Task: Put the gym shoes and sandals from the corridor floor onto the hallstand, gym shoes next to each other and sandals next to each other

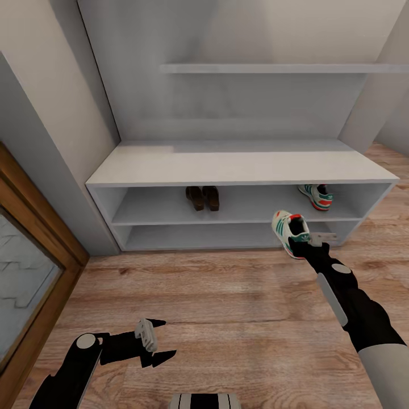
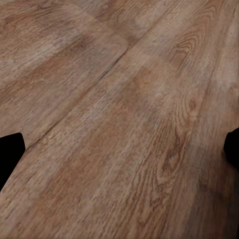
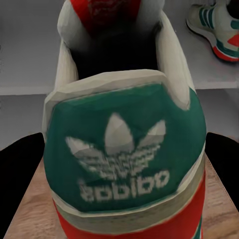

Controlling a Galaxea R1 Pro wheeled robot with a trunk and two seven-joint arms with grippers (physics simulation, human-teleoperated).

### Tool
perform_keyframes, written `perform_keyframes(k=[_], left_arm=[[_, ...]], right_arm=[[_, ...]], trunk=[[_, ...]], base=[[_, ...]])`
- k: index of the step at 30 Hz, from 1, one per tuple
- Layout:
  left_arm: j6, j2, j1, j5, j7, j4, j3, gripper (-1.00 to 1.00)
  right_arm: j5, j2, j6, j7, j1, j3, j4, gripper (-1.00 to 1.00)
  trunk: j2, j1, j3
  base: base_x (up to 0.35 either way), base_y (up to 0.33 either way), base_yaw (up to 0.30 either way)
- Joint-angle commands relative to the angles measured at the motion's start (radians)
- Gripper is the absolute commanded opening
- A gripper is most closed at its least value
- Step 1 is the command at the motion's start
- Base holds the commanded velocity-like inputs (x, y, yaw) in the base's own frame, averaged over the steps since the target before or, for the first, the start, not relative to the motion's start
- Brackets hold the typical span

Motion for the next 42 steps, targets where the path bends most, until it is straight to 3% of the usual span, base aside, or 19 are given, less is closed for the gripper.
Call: perform_keyframes(k=[1, 19, 29, 42], left_arm=[[0.0, 0.0, 0.0, 0.0, 0.0, 0.0, 0.0, 1.0], [0.0, -0.001, 0.0, 0.0, 0.002, 0.0, -0.001, 1.0], [0.0, -0.004, 0.0, -0.001, 0.003, 0.0, -0.001, 1.0], [0.0, -0.005, 0.0, 0.001, 0.002, 0.0, -0.001, 1.0]], right_arm=[[-0.001, -0.001, 0.001, -0.001, -0.002, -0.001, -0.004, -1.0], [-0.001, 0.001, 0.007, -0.089, -0.047, 0.0, -0.001, -1.0], [-0.001, 0.004, 0.056, -0.125, -0.072, 0.003, 0.015, -1.0], [-0.002, 0.008, 0.076, -0.141, -0.127, 0.005, 0.125, -1.0]], trunk=[[0.0, 0.0, 0.0], [0.0, 0.0, 0.0], [0.0, 0.0, 0.0], [0.0, 0.0, 0.0]], base=[[0.0, 0.0, 0.0], [0.0, 0.0, 0.0], [0.0, 0.0, 0.0], [0.0, 0.0, 0.0]])
